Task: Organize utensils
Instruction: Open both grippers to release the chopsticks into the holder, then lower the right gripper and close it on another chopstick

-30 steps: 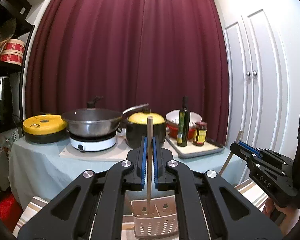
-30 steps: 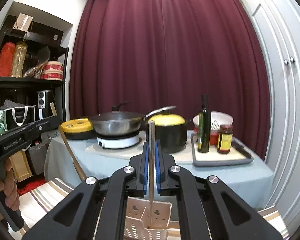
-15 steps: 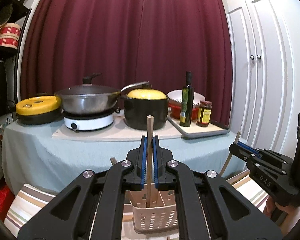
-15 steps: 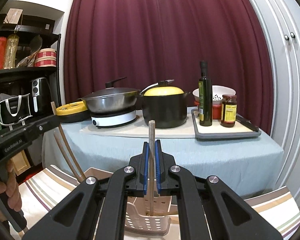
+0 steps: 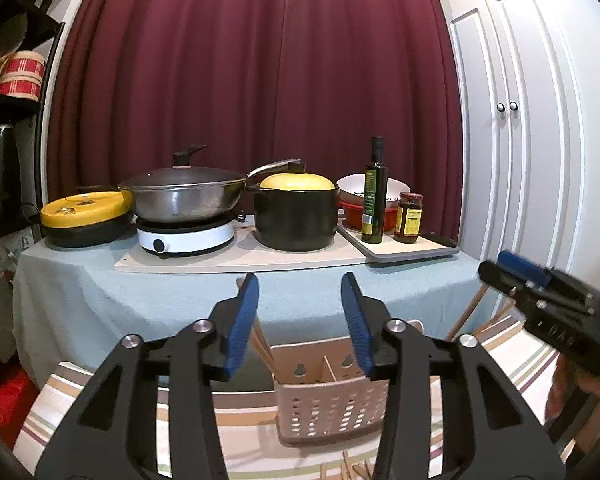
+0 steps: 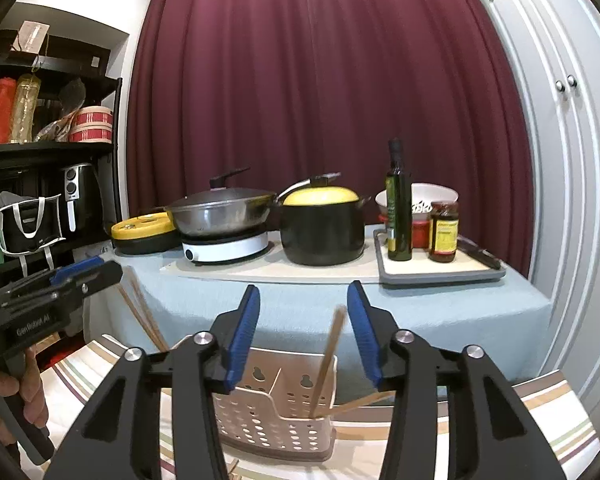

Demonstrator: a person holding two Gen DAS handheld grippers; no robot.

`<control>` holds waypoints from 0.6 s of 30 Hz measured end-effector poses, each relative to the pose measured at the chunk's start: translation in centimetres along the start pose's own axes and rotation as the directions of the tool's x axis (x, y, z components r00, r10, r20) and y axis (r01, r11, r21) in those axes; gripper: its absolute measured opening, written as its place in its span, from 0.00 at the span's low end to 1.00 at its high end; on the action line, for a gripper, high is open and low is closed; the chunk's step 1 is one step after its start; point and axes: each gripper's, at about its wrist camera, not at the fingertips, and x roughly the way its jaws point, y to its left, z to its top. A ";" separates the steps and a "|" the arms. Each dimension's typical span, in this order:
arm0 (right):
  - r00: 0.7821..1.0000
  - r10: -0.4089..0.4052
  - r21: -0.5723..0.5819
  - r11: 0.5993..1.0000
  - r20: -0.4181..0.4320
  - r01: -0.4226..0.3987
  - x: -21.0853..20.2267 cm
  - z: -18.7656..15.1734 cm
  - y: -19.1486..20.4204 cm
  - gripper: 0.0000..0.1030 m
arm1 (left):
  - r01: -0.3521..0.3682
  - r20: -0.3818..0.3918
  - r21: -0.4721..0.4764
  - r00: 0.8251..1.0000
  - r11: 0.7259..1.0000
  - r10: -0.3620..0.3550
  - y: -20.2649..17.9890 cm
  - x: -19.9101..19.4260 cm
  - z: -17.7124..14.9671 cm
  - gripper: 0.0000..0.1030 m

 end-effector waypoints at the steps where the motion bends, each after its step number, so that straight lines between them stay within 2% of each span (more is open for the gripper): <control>1: 1.000 -0.002 -0.002 1.000 0.006 0.002 -0.5 0.1 0.1 0.46 | 0.000 -0.001 0.002 1.000 1.000 0.000 0.0 -0.5 -0.1 0.42; 9: 1.000 -0.022 -0.009 1.000 -0.009 0.022 -4.3 -1.5 0.1 0.47 | -0.014 -0.025 0.022 1.000 1.000 0.015 0.0 -4.1 -1.9 0.43; 18: 0.992 -0.059 -0.005 0.998 -0.114 0.059 -7.8 -7.0 0.0 0.47 | -0.042 -0.123 0.014 0.991 0.999 0.043 0.3 -7.5 -6.3 0.43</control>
